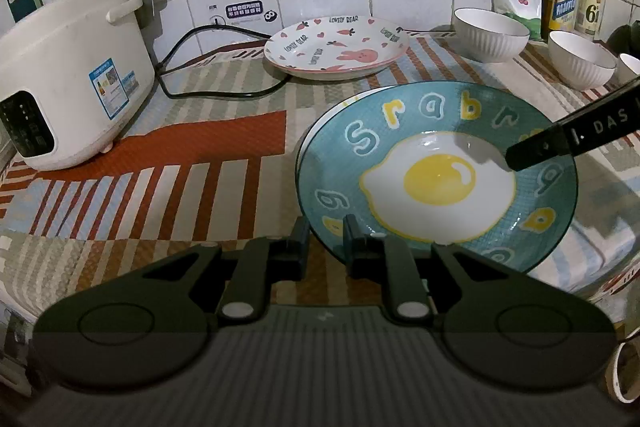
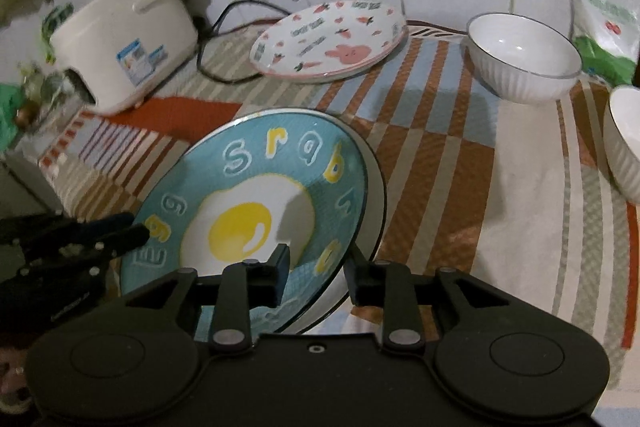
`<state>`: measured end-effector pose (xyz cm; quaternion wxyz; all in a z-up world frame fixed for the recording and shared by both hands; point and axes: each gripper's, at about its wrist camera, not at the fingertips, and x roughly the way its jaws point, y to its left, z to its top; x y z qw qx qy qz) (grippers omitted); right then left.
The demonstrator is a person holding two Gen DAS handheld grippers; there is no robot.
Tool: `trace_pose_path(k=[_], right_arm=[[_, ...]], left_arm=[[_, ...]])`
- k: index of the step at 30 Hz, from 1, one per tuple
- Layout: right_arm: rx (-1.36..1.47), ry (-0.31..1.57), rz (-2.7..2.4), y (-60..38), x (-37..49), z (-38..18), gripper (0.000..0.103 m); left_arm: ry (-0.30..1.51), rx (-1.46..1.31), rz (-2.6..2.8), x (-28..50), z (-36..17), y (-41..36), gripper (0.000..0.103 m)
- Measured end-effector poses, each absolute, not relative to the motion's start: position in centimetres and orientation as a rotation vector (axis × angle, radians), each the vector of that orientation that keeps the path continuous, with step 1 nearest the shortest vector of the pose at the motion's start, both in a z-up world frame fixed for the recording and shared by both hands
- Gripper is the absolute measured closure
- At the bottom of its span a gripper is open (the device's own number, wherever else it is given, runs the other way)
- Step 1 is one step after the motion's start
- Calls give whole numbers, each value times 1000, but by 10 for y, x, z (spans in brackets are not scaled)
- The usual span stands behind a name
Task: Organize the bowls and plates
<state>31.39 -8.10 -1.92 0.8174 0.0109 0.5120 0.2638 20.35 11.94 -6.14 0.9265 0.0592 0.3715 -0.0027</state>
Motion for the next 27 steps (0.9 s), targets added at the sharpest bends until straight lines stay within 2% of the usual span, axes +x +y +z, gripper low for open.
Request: trace_pose_path(k=[3, 9, 19, 23, 27], right_arm=[[-84, 1074, 565, -74, 308, -14, 75], [-203, 1021, 563, -70, 305, -11, 74], [-416, 937, 509, -50, 299, -19, 62], [-459, 898, 508, -48, 297, -22, 62], [-463, 816, 513, -51, 287, -17, 45]], left_arm=[[762, 112, -8, 204, -61, 120, 87], [760, 103, -19, 204, -64, 119, 88], [752, 95, -34, 201, -61, 116, 91], [749, 98, -26, 200, -60, 115, 91], [718, 80, -53, 194, -54, 117, 85]])
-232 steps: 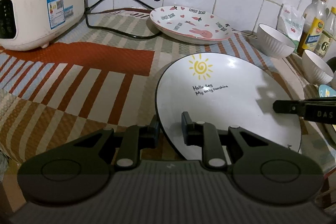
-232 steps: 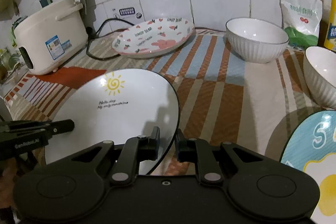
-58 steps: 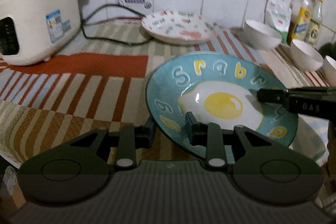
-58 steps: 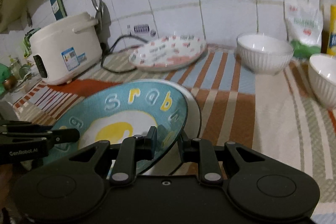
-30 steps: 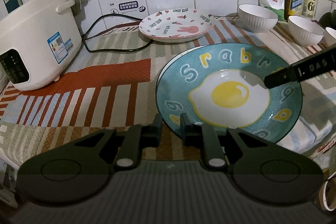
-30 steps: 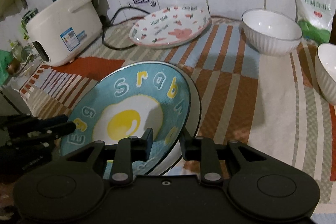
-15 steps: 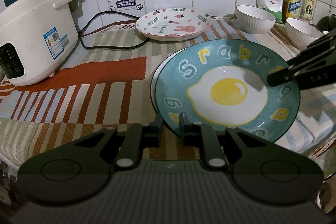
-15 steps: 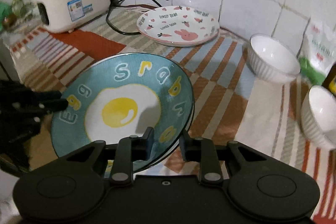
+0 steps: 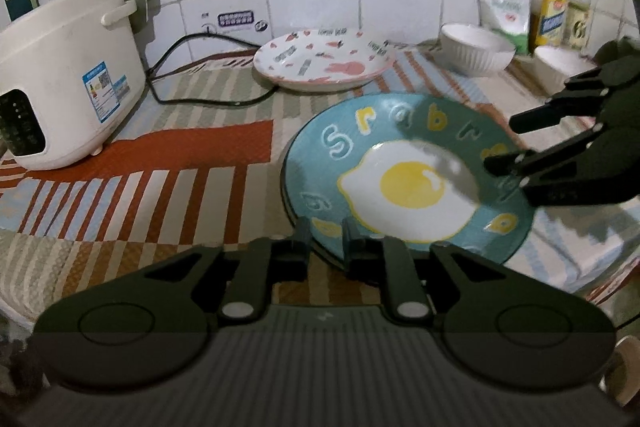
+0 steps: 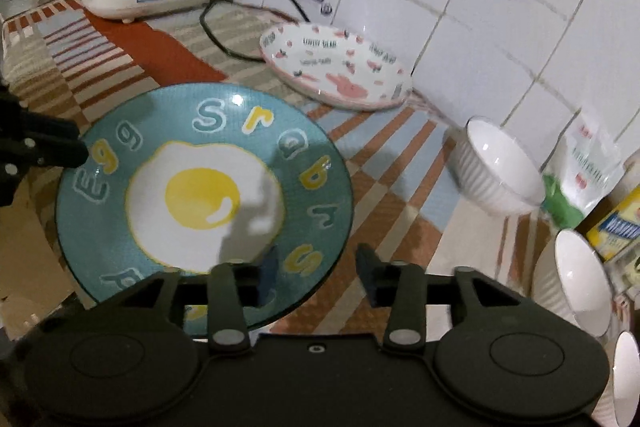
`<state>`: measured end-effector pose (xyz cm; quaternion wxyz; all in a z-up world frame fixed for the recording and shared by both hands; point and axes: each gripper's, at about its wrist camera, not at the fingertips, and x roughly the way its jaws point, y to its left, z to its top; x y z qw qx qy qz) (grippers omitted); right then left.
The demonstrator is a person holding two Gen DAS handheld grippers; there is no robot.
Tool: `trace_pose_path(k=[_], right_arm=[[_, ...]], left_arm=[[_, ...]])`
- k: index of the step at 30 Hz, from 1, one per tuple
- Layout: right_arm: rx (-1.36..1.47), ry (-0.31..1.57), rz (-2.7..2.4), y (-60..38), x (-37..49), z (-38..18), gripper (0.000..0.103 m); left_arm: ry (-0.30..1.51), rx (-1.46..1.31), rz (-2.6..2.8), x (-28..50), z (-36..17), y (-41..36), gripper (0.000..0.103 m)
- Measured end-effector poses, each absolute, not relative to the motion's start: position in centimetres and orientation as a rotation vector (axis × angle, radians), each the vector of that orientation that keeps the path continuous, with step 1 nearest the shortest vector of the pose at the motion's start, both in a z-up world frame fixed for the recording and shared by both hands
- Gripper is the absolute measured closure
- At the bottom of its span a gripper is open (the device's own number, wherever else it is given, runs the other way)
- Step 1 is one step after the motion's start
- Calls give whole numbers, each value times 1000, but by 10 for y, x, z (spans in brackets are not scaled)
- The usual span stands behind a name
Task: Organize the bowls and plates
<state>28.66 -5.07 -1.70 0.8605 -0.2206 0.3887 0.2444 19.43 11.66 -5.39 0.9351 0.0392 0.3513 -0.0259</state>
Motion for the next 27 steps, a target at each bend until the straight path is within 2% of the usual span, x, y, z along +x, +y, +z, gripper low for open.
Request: trace_pose_path(k=[2, 5, 10, 15, 20, 27], right_arm=[[-383, 781, 538, -61, 284, -7, 45], [-251, 714, 567, -80, 284, 13, 45], [6, 607, 630, -111, 299, 47, 45], [61, 653, 633, -108, 334, 55, 45], [94, 778, 597, -85, 379, 38, 44], [58, 845, 487, -59, 424, 1, 44]], left_arm=[[693, 79, -69, 189, -48, 119, 82], [671, 52, -95, 186, -36, 126, 68], [650, 19, -125, 197, -7, 143, 59], [616, 12, -123, 225, 21, 159, 42], [593, 11, -99, 276, 27, 176, 41], [648, 42, -64, 358, -7, 182, 44]])
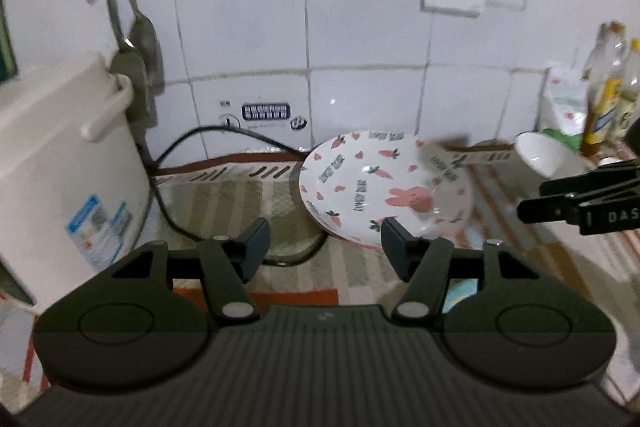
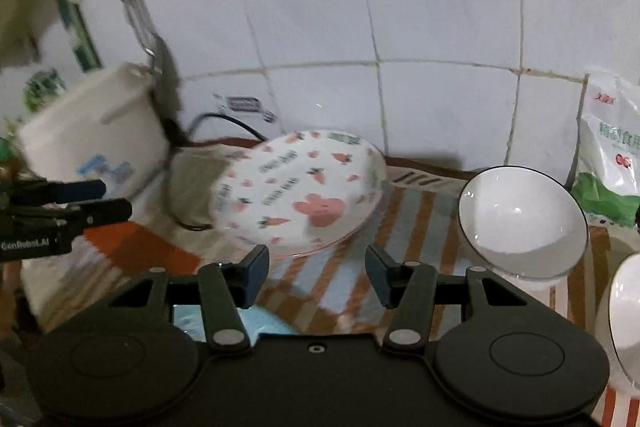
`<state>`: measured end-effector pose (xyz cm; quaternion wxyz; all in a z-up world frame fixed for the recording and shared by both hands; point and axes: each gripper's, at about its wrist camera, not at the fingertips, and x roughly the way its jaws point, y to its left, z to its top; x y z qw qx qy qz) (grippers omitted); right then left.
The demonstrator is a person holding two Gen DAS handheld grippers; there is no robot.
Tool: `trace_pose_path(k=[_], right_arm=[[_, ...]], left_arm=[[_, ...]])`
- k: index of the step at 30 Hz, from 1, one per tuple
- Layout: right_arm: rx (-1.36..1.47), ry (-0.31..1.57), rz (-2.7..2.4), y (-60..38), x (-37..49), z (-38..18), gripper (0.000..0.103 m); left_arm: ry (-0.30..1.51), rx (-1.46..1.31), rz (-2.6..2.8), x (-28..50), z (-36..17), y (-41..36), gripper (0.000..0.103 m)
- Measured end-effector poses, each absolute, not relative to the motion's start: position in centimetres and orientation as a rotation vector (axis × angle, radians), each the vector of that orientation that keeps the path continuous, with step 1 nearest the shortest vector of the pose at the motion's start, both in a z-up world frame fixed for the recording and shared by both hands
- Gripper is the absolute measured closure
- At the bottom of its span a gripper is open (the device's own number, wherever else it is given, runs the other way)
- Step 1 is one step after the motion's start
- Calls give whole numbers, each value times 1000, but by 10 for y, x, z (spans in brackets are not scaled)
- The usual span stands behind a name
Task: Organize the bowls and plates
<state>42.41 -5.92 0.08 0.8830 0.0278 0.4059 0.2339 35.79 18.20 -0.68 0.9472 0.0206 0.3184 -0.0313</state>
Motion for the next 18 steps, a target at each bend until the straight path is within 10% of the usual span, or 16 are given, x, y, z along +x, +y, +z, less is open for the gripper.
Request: trace_pose_path(k=[5, 9, 14, 18], right_arm=[[18, 869, 439, -47, 451, -22, 48], [0, 893, 437, -40, 466, -36, 90], [-33, 860, 400, -34, 477, -39, 83], [-57, 856, 332, -32, 482, -45, 55]], left_arm=[[691, 9, -72, 403, -38, 184, 51], [752, 6, -66, 435, -60, 184, 81], [767, -31, -61, 452, -78, 192, 86], [758, -47, -61, 459, -82, 197, 86]])
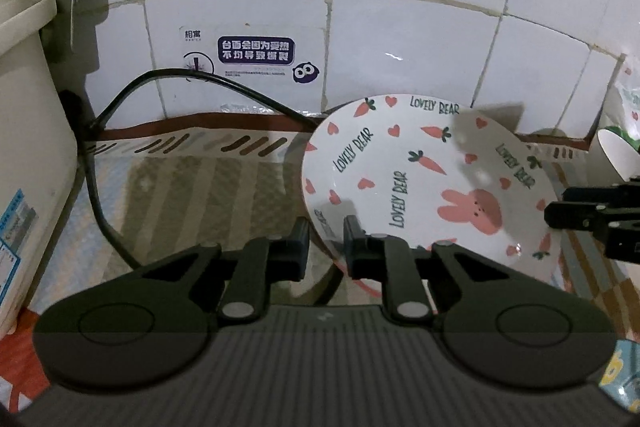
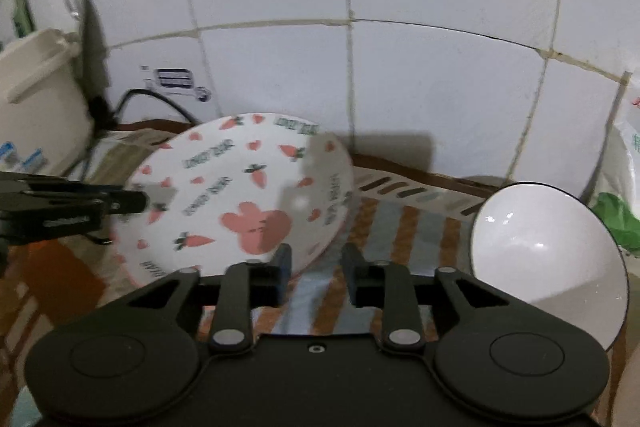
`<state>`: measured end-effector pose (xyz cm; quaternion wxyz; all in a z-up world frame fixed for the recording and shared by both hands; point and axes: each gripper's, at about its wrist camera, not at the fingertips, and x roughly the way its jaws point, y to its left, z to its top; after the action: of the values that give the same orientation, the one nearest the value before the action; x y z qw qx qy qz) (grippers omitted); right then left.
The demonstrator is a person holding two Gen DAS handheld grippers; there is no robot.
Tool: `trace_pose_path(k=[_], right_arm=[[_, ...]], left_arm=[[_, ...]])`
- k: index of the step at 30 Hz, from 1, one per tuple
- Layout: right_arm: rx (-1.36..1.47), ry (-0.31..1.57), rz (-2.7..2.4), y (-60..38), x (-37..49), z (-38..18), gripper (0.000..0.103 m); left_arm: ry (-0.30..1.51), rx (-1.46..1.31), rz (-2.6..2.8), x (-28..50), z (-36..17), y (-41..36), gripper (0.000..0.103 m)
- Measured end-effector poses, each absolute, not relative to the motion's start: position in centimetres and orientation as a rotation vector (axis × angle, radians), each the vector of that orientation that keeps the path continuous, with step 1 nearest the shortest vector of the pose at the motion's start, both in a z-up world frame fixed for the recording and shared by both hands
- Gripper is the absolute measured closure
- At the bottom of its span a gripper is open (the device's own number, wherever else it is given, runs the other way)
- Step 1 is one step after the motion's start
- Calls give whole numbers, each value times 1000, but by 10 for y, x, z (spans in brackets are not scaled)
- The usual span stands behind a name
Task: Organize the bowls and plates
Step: 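Lift the pink bear plate and lower it onto the blue egg plate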
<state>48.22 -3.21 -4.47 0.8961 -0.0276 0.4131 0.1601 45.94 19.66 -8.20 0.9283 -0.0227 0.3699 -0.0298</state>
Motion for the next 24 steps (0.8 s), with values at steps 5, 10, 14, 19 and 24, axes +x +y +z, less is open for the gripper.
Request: trace_pose_path(k=[5, 10, 14, 19, 24], right_arm=[[7, 902, 398, -32, 496, -60, 55], [46, 879, 427, -31, 503, -71, 55], [26, 869, 454, -27, 502, -70, 67], [44, 851, 444, -35, 497, -68, 75], [55, 852, 447, -39, 490, -62, 75]], left_arm=[[771, -99, -71, 470, -86, 203, 86], [773, -131, -76, 472, -89, 205, 83], [780, -135, -74, 475, -90, 203, 84], [774, -111, -72, 473, -91, 199, 84], [780, -127, -78, 464, -86, 201, 84]])
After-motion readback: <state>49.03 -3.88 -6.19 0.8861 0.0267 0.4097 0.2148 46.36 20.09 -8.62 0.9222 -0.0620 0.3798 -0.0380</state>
